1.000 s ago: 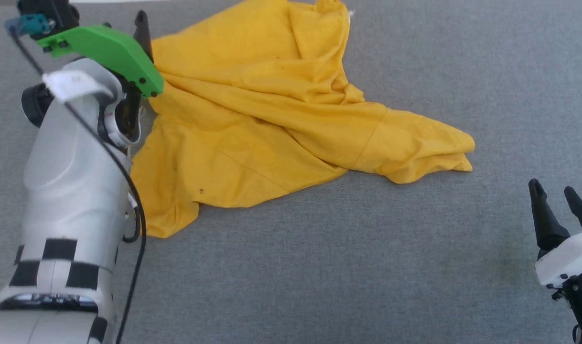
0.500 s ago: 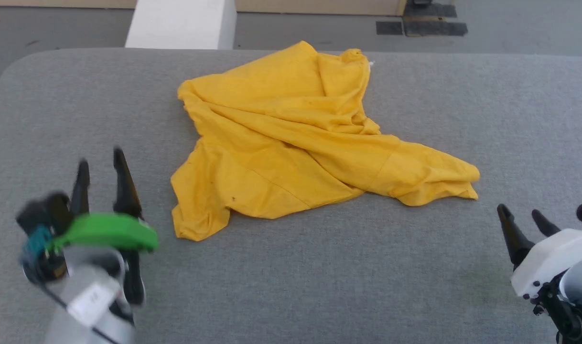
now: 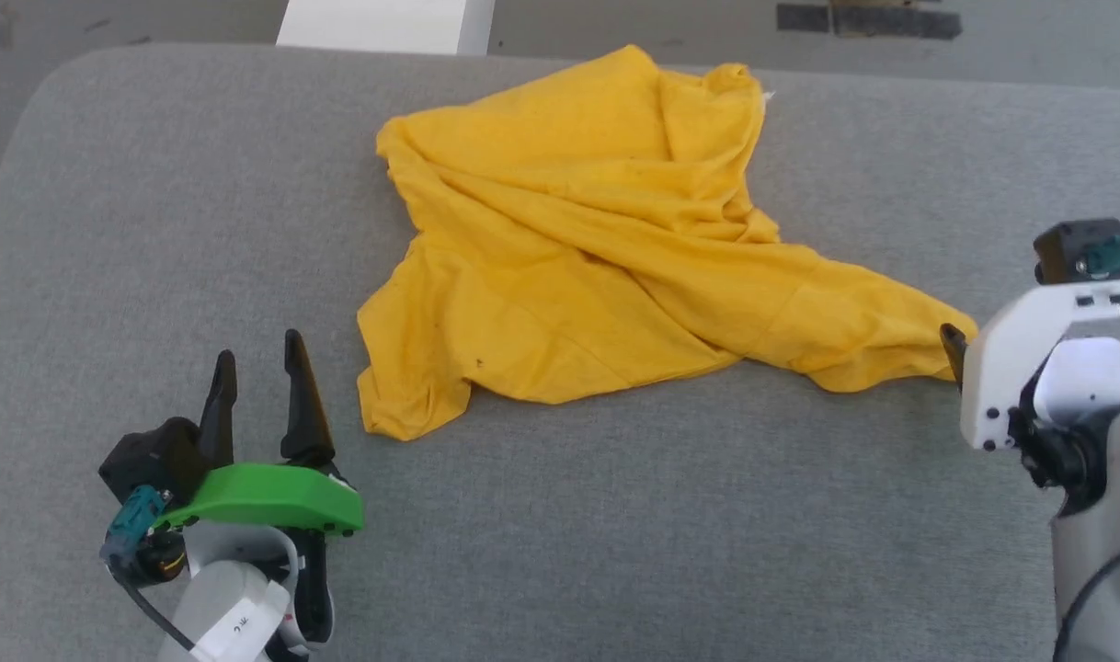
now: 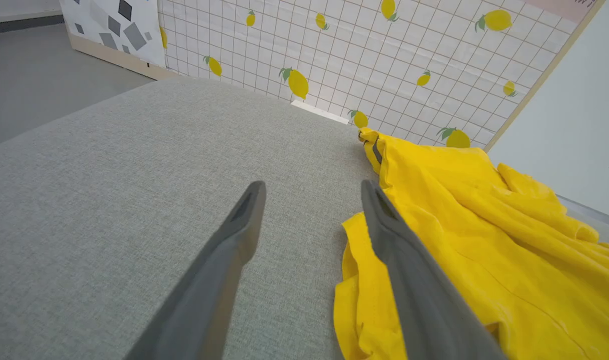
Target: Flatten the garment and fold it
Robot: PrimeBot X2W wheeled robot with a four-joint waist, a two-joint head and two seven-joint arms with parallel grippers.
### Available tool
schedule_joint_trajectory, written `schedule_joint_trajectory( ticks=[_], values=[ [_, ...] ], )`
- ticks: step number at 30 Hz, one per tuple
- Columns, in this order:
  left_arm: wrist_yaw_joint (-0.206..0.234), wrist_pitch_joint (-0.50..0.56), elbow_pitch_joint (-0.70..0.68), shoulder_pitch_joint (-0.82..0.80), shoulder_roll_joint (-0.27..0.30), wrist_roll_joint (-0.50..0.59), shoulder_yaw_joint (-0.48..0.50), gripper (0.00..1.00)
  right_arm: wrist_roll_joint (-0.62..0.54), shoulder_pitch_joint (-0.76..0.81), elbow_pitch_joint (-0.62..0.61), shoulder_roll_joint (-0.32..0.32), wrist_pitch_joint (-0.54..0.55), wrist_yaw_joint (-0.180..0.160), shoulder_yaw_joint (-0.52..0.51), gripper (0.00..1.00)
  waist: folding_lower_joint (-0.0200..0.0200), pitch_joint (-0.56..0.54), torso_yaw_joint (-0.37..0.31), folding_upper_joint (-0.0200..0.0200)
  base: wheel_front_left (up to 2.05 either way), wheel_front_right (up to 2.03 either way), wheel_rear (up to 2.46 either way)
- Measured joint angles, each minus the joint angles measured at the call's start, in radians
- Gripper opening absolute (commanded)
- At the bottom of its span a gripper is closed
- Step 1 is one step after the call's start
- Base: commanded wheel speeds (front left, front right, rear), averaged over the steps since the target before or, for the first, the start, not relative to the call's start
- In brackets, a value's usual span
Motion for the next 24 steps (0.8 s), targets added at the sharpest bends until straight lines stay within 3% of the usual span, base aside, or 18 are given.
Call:
schedule_joint_trajectory(
  ticks=[7,13,14,15,20,24],
  values=[
    [-0.010,0.001,0.010,-0.018,-0.003,0.001,-0.021,1.00,-0.012,-0.031,0.116,-0.065,0.099,0.000,0.073,1.00,0.0000,0.043,0.034,0.0000,0.00,0.00,0.00],
    [-0.012,0.003,0.025,-0.027,-0.007,0.001,-0.031,1.00,0.040,-0.034,0.131,-0.124,0.127,-0.001,0.150,1.00,0.0000,0.065,0.054,0.0000,0.00,0.00,0.00],
    [-0.012,0.005,0.027,-0.027,-0.007,0.000,-0.032,1.00,0.054,-0.035,0.130,-0.129,0.128,-0.001,0.154,0.09,0.0000,0.066,0.055,0.0000,0.00,0.00,0.00],
    [-0.012,0.008,0.029,-0.027,-0.007,0.000,-0.034,1.00,0.066,-0.035,0.128,-0.136,0.128,0.000,0.159,0.00,0.0000,0.066,0.055,0.0000,0.00,0.00,0.00],
    [-0.012,0.074,0.023,-0.029,-0.014,-0.032,-0.034,1.00,0.102,-0.032,0.117,-0.136,0.077,0.000,0.139,0.00,0.0000,0.049,0.053,0.0000,0.00,0.00,0.00],
    [0.007,0.310,0.000,-0.050,-0.010,-0.079,-0.076,1.00,0.105,-0.021,0.111,-0.135,0.054,0.000,0.117,0.00,0.0001,0.027,0.052,0.0000,0.00,0.00,0.00]
  ],
)
